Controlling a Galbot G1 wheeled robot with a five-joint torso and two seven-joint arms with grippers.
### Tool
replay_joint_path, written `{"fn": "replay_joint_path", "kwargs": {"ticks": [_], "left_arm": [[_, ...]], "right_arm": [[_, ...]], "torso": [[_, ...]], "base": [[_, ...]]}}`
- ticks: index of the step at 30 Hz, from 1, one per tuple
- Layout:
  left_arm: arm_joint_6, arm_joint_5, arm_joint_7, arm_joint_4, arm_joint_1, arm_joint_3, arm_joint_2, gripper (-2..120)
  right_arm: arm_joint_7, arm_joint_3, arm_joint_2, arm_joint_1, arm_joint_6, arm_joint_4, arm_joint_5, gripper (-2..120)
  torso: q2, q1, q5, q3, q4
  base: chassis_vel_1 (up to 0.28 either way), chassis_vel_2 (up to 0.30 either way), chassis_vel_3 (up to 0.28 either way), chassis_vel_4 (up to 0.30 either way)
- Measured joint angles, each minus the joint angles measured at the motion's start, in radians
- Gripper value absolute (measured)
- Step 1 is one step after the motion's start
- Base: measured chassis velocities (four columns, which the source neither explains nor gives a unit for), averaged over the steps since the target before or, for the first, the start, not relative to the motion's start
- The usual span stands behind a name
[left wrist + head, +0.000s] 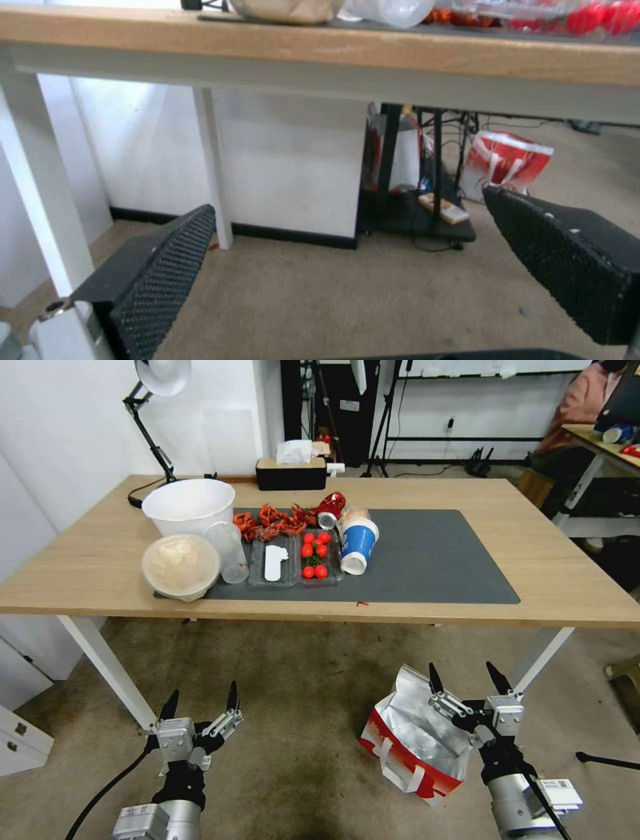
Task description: Pick up the food delivery bag from the floor and place it on the table.
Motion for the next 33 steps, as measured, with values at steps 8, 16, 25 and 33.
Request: {"fn": "replay_joint_path", "kwargs": {"ticks": [8,16,25,33], "left_arm": [[-0.001,0.009,-0.004,0.008,0.006,0.005,-0.002,100],[-0.002,0.01,-0.002,0.019,-0.006,0.007,0.001,100],[-0.004,0.009,0.005,0.024,-0.009,0.008,0.003,100],[-0.004,0.004,0.006,0.028,-0.01,0.009,0.008,100]], "right_arm": [[0.001,-0.005,0.001,-0.009,-0.007,0.016,0.021,100],[0.003,-0.001,0.0,-0.009,-0.009,0.01,0.024,100],[0.004,0.001,0.001,-0.007,-0.01,0.002,0.024,100],[0.004,0.007,0.0,-0.008,-0.014,-0.004,0.058,100]], "torso": [[-0.04,-0.016,0.0,-0.024,0.0],[-0.071,-0.029,0.0,-0.043,0.0],[-0.109,-0.044,0.0,-0.065,0.0],[-0.143,-0.057,0.0,-0.086,0.0001]], "base": [[0.0,0.0,0.0,0.0],[0.0,0.0,0.0,0.0],[0.0,0.0,0.0,0.0],[0.0,0.0,0.0,0.0]]}}
